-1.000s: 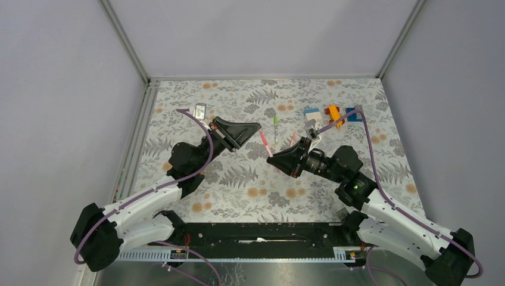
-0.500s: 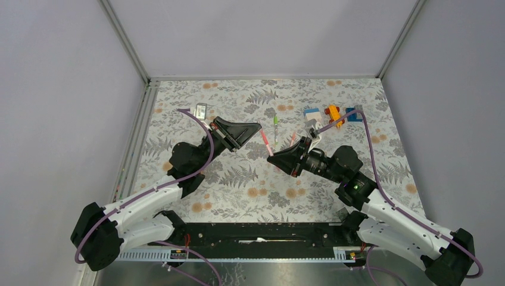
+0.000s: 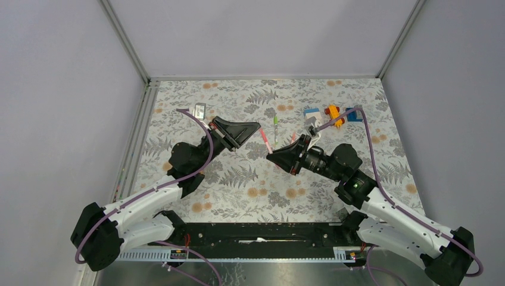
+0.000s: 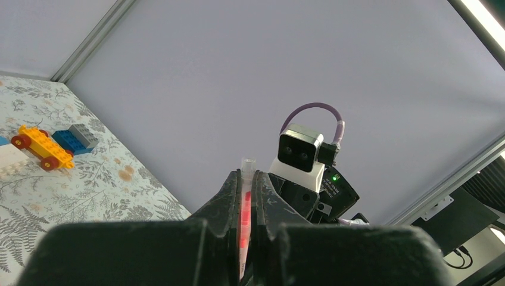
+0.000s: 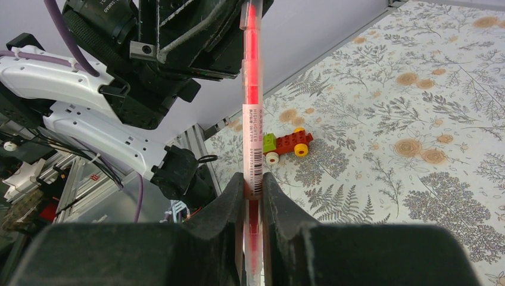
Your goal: Insert the pens into the pen caps
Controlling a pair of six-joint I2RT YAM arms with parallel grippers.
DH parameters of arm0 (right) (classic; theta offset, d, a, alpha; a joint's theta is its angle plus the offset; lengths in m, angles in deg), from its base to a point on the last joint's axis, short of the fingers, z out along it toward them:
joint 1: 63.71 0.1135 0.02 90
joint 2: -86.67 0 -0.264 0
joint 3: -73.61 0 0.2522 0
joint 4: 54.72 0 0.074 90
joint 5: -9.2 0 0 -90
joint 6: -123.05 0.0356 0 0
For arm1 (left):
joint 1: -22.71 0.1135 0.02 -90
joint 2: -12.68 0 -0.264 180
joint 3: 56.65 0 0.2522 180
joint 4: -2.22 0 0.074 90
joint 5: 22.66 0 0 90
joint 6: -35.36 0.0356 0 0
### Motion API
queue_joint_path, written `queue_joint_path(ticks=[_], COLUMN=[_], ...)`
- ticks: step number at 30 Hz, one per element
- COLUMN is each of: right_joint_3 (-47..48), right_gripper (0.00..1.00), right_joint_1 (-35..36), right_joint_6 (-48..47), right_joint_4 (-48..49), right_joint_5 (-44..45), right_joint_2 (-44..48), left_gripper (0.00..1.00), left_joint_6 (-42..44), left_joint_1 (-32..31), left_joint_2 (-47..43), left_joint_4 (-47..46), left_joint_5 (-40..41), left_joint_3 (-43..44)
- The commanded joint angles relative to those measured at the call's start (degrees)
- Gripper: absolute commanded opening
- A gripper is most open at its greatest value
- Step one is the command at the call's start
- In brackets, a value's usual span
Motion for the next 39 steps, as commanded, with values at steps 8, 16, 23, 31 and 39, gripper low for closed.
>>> queue_joint_path(ticks=[8, 16, 23, 31, 39], right_joint_3=[4.39, 5.41, 6.18, 9.51, 14.25], right_gripper=[0.0, 0.0, 0.0, 0.0, 0.0], right_joint_1=[0.21, 0.25, 0.25, 0.23, 0.28], right_joint_6=[0.42, 2.08, 1.24, -1.13, -4.91], right_joint_4=[2.86, 3.23, 2.72, 0.48, -3.41], right_joint_5=[5.32, 5.66, 7.92, 11.4, 15.25], right_joint_2=[-0.94, -2.3, -3.43, -6.61, -10.91], left_gripper=[0.0, 0.0, 0.0, 0.0, 0.0], left_joint_6=[-0.04, 0.91, 0.51, 1.04, 1.32], left_joint_1=[0.14, 0.15, 0.15, 0.13, 0.19], left_joint_2=[0.43, 1.12, 1.52, 0.52, -0.77], left_joint_4=[-4.42, -4.34, -5.14, -2.52, 1.86], left_joint_5=[-1.0, -0.23, -0.58, -0.47, 0.04], left_joint_3=[-1.18, -1.7, -2.56, -3.67, -5.69])
